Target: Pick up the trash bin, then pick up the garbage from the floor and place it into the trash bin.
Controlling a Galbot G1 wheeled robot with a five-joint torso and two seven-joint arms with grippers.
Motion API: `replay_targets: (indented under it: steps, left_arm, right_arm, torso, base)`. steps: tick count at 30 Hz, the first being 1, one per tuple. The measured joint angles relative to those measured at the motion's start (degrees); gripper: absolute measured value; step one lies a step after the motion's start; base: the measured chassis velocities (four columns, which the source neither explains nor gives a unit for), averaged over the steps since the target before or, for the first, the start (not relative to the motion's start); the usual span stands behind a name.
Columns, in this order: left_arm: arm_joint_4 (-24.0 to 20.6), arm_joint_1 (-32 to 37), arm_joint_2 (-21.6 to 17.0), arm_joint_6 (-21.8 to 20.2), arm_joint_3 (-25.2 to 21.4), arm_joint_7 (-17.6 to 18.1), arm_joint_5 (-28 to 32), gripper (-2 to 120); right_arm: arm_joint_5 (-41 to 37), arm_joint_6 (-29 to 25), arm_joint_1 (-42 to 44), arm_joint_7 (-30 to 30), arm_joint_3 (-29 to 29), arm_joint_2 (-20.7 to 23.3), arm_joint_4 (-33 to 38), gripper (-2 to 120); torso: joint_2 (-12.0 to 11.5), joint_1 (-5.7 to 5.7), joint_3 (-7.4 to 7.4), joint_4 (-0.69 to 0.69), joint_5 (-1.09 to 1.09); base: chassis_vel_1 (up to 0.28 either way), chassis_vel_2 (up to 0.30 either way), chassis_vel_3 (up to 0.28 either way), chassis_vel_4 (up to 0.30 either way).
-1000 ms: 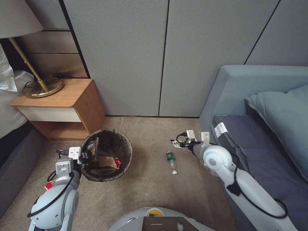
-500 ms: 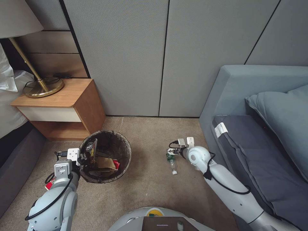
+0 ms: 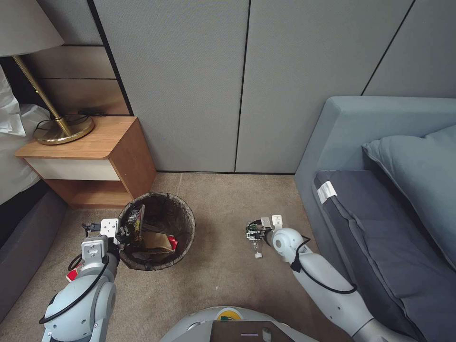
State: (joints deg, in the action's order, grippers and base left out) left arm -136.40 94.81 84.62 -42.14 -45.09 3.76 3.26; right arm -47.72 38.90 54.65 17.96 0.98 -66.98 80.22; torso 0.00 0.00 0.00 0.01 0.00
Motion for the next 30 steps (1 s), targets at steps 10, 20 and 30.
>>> replay_targets:
  steps: [10,20,30]
  left_arm:
    - [0.06,0.0,-0.1,0.0,-0.26,-0.02,0.12,4]
    - [0.13,-0.07,-0.14,0.0,-0.41,-0.02,0.23,4]
    - [0.18,-0.3,-0.34,0.0,-0.27,-0.02,0.36,4]
  right_arm:
    - [3.13,-1.65,-2.96,-2.14,-0.71,-4.16,-6.97,100]
    - [7.19,-3.34,-4.52,-4.74,-0.43,-6.58,-13.52,89]
    - [7.89,-3.4,-3.45,-4.67,-0.01,-6.2,-12.56,57]
  torso:
    - [0.0,0.0,0.0,0.0,-0.01]
    - [0.0,0.0,0.0,-0.01,-0.01]
    - [0.01,0.0,-0.01,-0.02,-0.04]
  base:
    - [0.0,0.0,0.0,0.0]
    - [0.0,0.0,0.0,0.0]
    - [0.0,0.0,0.0,0.0]
